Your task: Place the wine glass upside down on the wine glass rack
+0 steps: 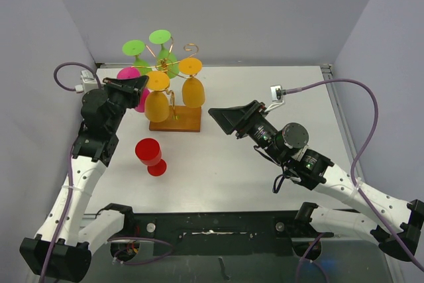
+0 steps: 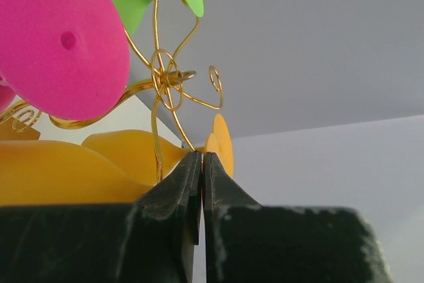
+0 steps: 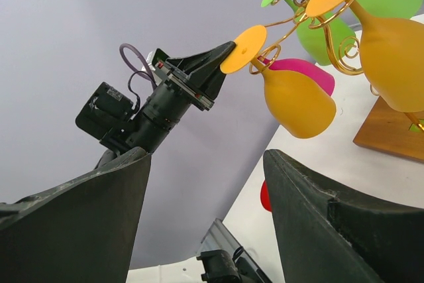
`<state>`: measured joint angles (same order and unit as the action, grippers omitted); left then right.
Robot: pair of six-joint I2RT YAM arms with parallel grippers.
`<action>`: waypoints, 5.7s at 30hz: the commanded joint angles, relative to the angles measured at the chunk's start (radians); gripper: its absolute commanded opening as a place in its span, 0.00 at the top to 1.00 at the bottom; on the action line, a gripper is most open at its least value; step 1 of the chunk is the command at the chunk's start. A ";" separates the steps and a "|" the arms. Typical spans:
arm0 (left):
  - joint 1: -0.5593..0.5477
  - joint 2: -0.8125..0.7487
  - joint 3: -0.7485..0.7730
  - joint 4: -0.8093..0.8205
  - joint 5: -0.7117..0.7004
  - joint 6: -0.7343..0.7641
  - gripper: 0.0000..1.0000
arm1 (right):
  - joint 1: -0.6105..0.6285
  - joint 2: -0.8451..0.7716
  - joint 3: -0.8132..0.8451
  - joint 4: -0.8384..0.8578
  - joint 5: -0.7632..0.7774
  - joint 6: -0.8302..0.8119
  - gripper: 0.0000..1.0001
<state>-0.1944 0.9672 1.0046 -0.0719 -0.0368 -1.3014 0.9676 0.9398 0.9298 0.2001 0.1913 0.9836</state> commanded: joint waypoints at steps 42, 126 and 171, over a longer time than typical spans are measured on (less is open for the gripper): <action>-0.006 -0.052 0.079 -0.184 0.226 0.242 0.55 | -0.004 0.034 0.000 0.047 0.010 -0.011 0.30; -0.135 -0.464 0.088 -0.411 -0.263 0.812 0.49 | 0.317 0.776 0.493 -0.349 0.477 -0.415 1.00; -0.135 -0.656 -0.363 -0.383 -0.139 -0.435 0.42 | 0.263 0.431 0.001 0.624 0.135 -0.594 1.00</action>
<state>-0.3267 0.3210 0.6254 -0.4755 -0.1020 -1.6802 1.2247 1.3697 0.9356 0.6888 0.3790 0.3588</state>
